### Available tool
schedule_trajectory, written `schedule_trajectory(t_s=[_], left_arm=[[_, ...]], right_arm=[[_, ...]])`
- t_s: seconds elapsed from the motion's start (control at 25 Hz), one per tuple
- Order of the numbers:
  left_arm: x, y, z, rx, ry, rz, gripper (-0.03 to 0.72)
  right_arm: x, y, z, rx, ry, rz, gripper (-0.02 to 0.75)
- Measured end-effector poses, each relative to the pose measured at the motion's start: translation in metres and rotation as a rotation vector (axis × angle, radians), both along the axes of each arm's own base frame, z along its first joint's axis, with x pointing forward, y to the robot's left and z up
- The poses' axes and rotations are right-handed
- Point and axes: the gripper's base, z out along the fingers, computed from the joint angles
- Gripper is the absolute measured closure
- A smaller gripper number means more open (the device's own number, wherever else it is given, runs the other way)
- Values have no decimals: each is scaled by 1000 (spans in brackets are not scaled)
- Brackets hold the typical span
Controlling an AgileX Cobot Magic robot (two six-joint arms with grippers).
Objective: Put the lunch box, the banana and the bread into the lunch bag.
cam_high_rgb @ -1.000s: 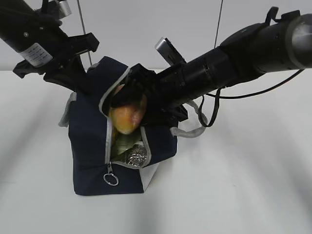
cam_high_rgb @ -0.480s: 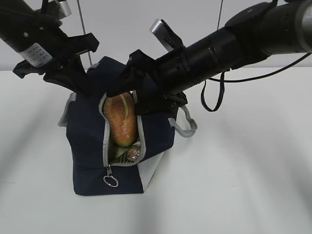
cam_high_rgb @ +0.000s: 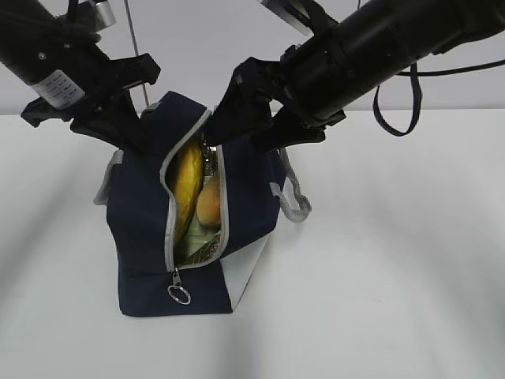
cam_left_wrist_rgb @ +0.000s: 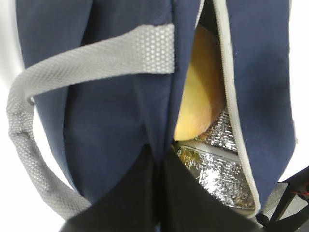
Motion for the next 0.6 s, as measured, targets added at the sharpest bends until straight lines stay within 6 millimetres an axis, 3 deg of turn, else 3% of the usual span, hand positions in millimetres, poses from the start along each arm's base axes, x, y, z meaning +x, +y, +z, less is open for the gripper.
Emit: schedule_trajectory(t_s=[0.24, 0.6], left_arm=[[0, 0, 0, 0, 1, 0, 691], [0, 0, 0, -2, 3, -1, 691]], right_arm=[[4, -10, -6, -121, 1, -85, 147], [15, -12, -12, -137, -14, -196, 153]])
